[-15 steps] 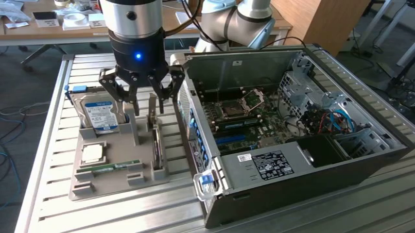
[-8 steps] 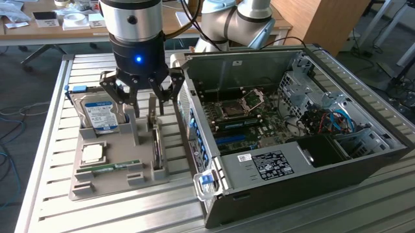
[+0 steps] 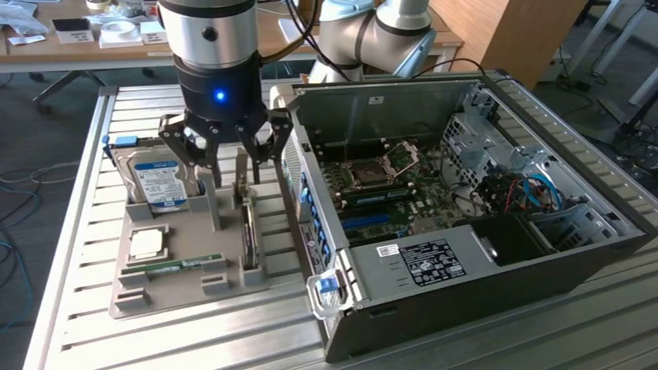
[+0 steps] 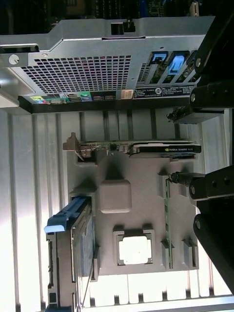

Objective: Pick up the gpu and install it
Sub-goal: 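Pick up the gpu and move the gpu toward the slot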

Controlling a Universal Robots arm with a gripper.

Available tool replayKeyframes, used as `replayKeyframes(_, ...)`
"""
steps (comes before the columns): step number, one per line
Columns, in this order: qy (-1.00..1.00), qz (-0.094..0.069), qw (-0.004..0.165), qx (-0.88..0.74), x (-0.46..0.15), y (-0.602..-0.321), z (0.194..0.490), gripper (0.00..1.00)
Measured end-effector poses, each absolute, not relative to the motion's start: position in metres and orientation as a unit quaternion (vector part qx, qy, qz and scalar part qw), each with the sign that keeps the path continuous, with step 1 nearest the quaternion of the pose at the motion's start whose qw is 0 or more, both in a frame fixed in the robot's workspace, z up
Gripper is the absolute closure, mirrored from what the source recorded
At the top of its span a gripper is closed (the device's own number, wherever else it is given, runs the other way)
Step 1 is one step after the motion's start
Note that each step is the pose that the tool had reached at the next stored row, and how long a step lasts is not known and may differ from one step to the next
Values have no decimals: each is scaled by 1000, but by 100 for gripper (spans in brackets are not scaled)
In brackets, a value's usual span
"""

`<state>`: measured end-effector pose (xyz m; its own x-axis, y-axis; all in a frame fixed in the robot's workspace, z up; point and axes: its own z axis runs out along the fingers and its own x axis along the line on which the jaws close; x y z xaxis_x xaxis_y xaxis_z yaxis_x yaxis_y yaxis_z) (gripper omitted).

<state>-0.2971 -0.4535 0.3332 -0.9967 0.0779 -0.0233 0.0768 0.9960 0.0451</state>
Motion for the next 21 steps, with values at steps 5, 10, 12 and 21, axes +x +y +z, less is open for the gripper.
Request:
replayKeyframes(5, 999, 22, 12, 39, -297, -454, 330, 47)
replayKeyframes(10, 999, 22, 13, 39, -297, -454, 328, 47)
replayKeyframes(12, 999, 22, 13, 39, -297, -454, 326, 47)
replayKeyframes(21, 999, 22, 12, 39, -297, -454, 316, 47)
